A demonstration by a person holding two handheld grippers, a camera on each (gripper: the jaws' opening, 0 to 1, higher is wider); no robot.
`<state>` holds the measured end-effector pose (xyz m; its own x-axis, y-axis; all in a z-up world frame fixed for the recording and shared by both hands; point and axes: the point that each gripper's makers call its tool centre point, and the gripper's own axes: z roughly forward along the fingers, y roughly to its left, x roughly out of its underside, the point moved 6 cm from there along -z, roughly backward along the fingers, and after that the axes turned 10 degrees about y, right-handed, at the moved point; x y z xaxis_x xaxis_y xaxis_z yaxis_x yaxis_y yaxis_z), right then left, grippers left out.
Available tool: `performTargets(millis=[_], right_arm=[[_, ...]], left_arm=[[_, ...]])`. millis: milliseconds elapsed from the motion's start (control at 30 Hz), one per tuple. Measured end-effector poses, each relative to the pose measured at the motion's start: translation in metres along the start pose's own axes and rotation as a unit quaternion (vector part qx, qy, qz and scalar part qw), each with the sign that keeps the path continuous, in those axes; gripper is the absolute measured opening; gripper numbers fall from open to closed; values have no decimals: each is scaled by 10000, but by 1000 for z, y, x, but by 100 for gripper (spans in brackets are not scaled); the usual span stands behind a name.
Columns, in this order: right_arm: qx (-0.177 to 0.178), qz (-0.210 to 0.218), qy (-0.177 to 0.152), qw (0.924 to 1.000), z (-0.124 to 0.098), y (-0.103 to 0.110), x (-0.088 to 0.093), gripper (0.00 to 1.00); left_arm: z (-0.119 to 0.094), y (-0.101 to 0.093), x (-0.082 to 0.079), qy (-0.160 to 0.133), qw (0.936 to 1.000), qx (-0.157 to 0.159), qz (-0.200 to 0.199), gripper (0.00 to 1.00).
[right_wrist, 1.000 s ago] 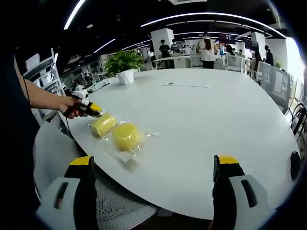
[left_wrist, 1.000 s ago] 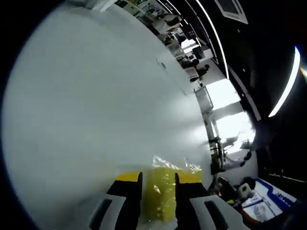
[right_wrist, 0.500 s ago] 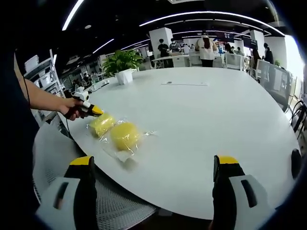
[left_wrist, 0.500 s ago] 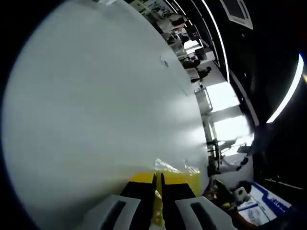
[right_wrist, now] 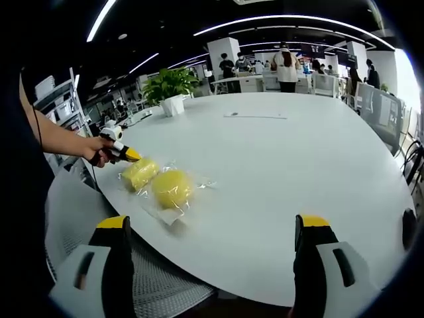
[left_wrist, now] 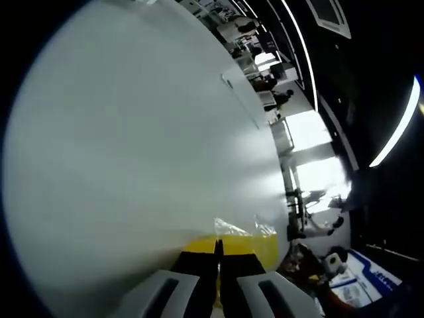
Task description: Compare the silicone blocks by pressing each to a similar depth, holding the contact briefly, and releasing to observe deformation and rebound differences across the visible hardness samples.
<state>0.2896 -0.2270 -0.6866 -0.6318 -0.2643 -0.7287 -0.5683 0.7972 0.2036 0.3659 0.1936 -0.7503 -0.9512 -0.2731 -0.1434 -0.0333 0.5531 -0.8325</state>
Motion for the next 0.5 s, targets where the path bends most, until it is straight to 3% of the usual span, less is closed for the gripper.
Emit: performTargets(millis=[267, 500], right_arm=[[-29, -33, 7, 10000, 1, 1, 0, 96], [-44, -65, 4, 10000, 2, 2, -3, 96]], left_arm=[[-4, -5, 1, -4, 10000, 53, 46, 0], [-6, -24, -3, -111, 9993, 226, 267, 0]])
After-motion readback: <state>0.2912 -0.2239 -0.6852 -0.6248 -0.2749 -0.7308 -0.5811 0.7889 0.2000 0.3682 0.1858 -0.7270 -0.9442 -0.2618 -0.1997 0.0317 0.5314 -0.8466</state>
